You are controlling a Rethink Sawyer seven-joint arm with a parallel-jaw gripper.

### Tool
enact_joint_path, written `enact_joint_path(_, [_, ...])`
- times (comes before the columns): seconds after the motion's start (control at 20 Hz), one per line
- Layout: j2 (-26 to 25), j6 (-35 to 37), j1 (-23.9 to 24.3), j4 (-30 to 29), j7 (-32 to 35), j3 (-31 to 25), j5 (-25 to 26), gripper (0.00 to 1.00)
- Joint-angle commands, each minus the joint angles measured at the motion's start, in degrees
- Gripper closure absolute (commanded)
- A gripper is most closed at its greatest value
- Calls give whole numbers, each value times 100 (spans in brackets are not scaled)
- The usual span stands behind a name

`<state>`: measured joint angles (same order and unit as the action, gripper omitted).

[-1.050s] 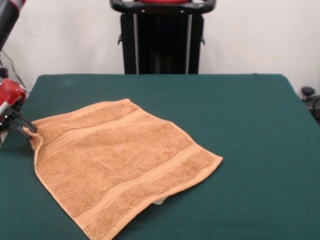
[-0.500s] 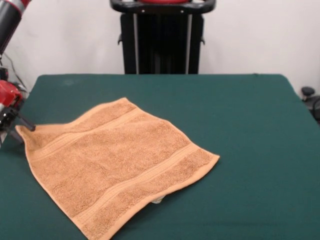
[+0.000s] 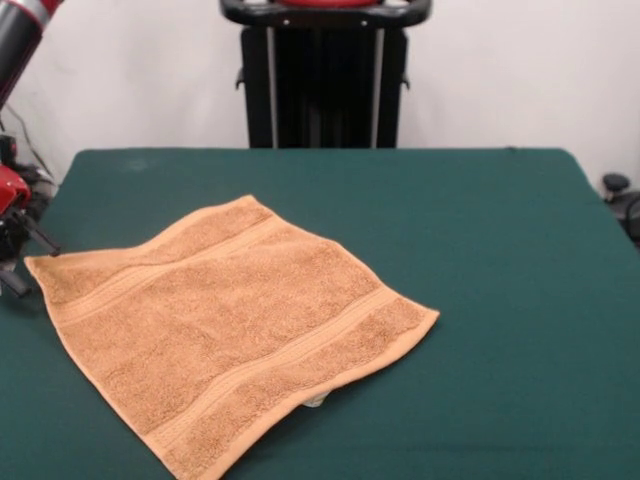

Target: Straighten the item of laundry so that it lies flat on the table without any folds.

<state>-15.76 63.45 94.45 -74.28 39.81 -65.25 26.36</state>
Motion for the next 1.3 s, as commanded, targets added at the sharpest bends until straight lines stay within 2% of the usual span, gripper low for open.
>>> enact_joint_path(0.05, [-43, 605, -363, 682, -1847, 246, -111, 0])
enact_joint_path(0.3, [365, 544, -426, 510, -1873, 147, 48, 0])
enact_joint_path(0.65, [991, 314, -448, -29, -1452, -101, 26, 0])
enact_joint_path(1.0, [1228, 327, -409, -294, -1361, -226, -101, 0])
enact_joint_path(1.2, [1568, 329, -524, -765, -901, -380, -208, 0])
enact_joint_path(1.3, [1960, 42, -737, -983, -442, -381, -52, 0])
